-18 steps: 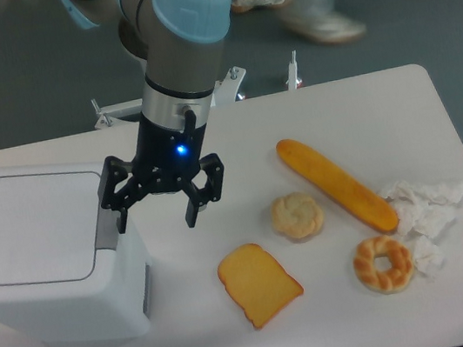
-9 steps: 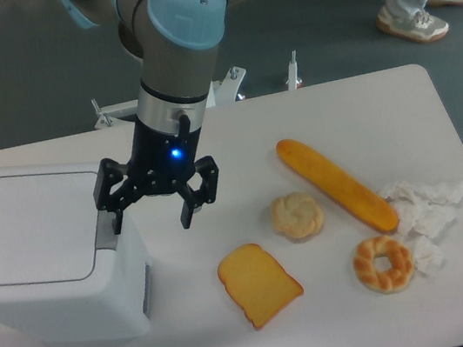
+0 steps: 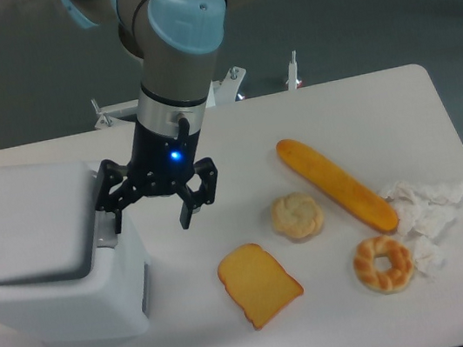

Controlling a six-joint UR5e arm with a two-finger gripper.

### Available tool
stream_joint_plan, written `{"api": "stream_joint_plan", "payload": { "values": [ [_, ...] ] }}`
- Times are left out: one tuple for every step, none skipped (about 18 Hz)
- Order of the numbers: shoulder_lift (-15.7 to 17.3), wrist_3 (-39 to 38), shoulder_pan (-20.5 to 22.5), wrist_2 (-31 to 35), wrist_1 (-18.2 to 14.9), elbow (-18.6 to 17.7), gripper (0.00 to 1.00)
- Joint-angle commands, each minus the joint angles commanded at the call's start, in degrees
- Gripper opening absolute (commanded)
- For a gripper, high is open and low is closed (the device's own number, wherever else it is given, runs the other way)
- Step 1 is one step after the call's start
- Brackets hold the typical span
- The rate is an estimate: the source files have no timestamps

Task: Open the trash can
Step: 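Lower the gripper onto the lid edge and push it open, then lift the gripper away from the open trash can toward the baguette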

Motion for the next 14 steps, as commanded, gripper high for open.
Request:
{"api": "stream_joint_plan", "payload": {
  "values": [
    [0.00,0.00,0.00,0.00,0.00,0.00,1.00],
    [0.00,0.00,0.09,0.00,0.00,0.00,1.00],
    [0.09,0.00,0.09,0.00,-0.09,0.09,1.00],
    [0.09,0.00,0.09,-0.09,0.00,0.09,1.00],
    [0.09,0.00,0.09,-0.09,0.00,0.17,1.00],
    [0.17,0.00,0.09,-0.09,0.00,0.35,1.00],
    [0.26,0.00,0.09,-0.09,0.00,0.53,1.00],
    [0.26,0.00,0.17,0.00,0.00,1.05,1.00],
    [0.18,0.00,0.18,0.00,0.09,1.49,1.00],
    [0.18,0.26,0.70,0.00,0.52,1.93,1.00],
    [0.26,1.05,1.31,0.00,1.14,2.02,1.00],
    [0.35,2.27,2.45,0.00,1.66,2.20,1.00],
    [0.35,3.68,3.24,0.00,1.76,2.46,1.00],
    [0.35,5.17,3.86,0.00,1.76,2.81,1.00]
  ]
}}
